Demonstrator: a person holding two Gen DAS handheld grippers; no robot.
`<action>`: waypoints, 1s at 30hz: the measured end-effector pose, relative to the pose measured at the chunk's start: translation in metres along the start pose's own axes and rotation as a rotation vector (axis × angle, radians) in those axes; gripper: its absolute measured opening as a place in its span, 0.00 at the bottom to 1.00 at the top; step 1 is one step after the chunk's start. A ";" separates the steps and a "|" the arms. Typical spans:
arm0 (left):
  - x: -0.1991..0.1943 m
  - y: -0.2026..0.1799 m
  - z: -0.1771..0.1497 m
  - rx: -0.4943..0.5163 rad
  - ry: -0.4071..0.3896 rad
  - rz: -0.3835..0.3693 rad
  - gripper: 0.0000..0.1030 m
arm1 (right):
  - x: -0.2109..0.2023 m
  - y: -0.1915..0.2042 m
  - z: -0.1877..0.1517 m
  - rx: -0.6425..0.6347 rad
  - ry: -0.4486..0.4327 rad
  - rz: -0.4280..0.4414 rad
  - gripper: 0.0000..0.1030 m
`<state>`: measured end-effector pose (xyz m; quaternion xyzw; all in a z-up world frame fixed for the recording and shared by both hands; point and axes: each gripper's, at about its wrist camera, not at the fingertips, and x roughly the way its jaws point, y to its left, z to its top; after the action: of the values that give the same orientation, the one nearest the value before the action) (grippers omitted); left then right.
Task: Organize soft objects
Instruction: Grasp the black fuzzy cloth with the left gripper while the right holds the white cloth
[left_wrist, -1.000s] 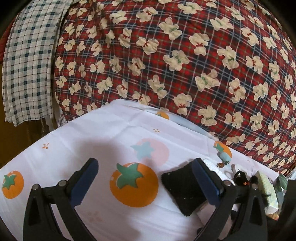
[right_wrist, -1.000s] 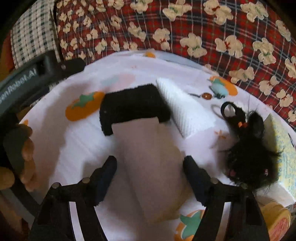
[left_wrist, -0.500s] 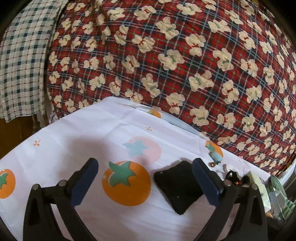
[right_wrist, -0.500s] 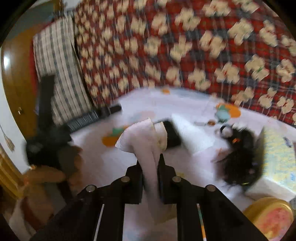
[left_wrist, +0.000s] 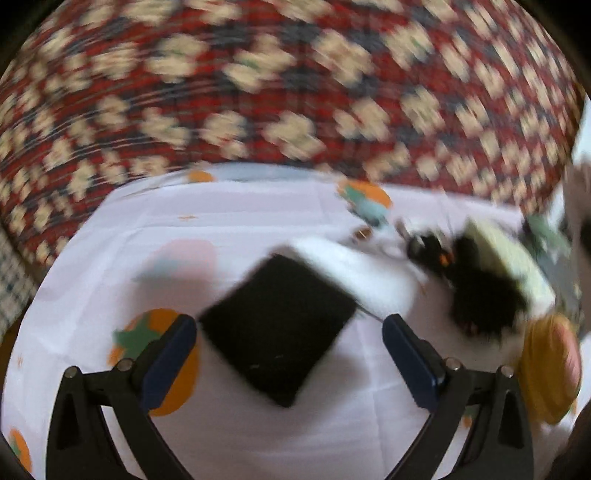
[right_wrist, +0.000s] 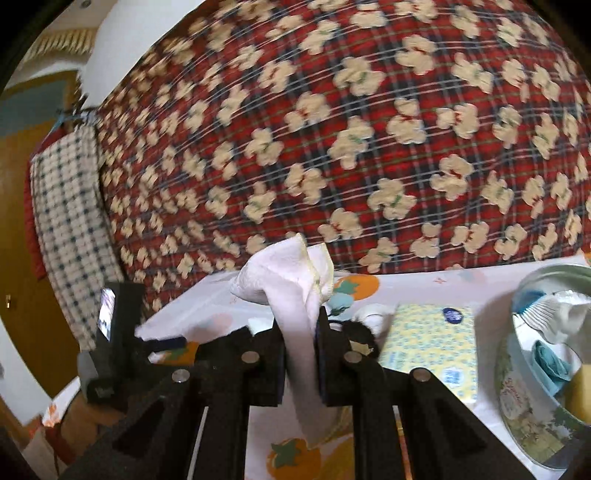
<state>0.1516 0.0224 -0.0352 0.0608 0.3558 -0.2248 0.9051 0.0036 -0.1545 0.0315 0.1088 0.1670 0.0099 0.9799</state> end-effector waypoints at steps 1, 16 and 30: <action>0.005 -0.006 0.001 0.040 0.019 -0.001 0.98 | -0.002 -0.003 0.001 0.006 -0.007 -0.007 0.14; 0.046 -0.009 0.015 0.142 0.166 0.058 0.71 | -0.027 -0.053 0.020 0.092 -0.096 -0.114 0.14; 0.011 0.024 0.013 -0.055 0.019 0.019 0.37 | -0.031 -0.062 0.019 0.131 -0.113 -0.119 0.14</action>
<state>0.1776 0.0365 -0.0344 0.0417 0.3698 -0.2057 0.9051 -0.0199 -0.2204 0.0460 0.1628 0.1179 -0.0654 0.9774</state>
